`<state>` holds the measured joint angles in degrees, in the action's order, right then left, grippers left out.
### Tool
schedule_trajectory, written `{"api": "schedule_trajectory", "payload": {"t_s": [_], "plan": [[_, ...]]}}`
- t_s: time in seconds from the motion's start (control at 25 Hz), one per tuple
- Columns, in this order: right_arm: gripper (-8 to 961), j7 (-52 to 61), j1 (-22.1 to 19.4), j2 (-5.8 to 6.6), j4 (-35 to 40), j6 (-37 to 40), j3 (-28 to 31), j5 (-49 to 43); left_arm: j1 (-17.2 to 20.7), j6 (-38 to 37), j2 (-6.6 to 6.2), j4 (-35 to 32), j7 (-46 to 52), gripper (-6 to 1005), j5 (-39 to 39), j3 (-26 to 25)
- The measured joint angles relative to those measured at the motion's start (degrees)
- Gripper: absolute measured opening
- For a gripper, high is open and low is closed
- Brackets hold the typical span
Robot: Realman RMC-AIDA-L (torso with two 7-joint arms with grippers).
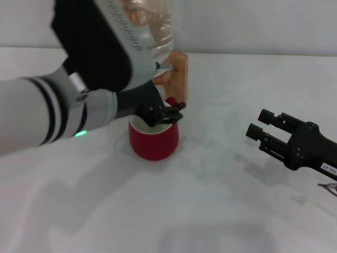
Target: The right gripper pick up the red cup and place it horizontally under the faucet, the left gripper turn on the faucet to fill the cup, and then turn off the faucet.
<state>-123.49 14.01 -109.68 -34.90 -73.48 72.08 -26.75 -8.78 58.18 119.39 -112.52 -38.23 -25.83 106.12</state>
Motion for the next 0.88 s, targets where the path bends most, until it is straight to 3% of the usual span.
{"api": "schedule_trajectory", "payload": {"t_s": [0.24, 0.48, 0.72, 0.88], "plan": [[558, -0.1, 0.0, 0.20, 0.0, 0.0, 0.6, -0.2, 6.3, -4.1, -0.08, -0.2, -1.6, 887, -12.2, -2.8], [558, -0.1, -0.2, 0.26, 0.0, 0.2, 1.8, -0.8, 9.2, -2.4, -0.17, 4.8, -8.2, 887, -33.4, -13.2], [558, -0.1, 0.0, 0.26, 0.3, 0.3, 1.9, -0.9, 8.0, 9.3, -0.21, 20.3, -19.5, 887, -60.2, -31.4], [558, 0.0, 0.0, 0.25, 0.7, 0.3, 2.0, -0.9, 4.0, 18.9, -0.26, 35.4, -26.3, 887, -69.5, -44.1]]}}
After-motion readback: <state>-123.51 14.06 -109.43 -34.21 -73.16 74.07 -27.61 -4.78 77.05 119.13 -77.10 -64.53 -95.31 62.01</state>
